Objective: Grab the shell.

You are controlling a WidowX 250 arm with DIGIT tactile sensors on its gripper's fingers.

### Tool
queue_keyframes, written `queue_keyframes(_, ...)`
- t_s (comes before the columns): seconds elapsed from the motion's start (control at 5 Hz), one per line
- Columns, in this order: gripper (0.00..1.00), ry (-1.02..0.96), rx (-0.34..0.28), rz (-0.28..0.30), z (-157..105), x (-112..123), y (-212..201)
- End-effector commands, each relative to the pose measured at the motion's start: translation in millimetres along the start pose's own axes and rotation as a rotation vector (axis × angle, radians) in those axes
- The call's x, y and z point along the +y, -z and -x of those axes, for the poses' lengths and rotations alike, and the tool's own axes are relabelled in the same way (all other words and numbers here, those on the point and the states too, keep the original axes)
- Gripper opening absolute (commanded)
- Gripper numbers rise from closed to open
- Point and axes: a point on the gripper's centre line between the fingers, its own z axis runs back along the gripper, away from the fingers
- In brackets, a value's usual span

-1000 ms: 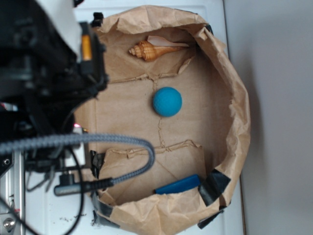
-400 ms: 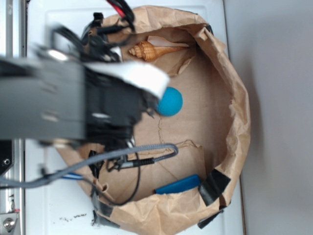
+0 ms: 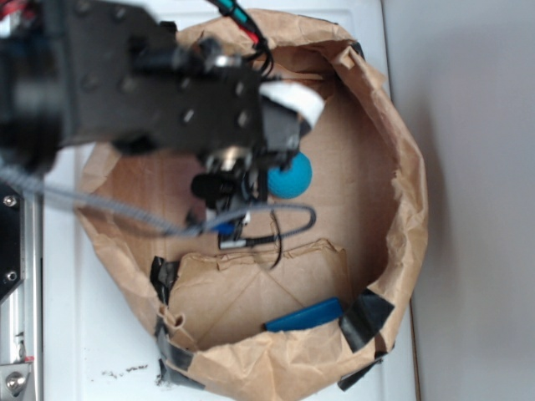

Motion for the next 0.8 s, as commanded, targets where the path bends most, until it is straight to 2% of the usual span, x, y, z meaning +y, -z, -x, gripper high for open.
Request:
queue_keyframes(0.0,1.0,-0.06,-0.086,-0.007,-0.5,39.9,-19.8)
queue_keyframes(0.2,1.0,-0.072,-0.073,-0.06,-7.3,49.5,-12.7)
queue_keyframes(0.4,1.0,-0.062,-0.093,-0.094,-17.8,54.6,-8.2)
queue_keyframes(0.6,1.0,0.005,-0.138,-0.113,-27.6,51.7,-2.7)
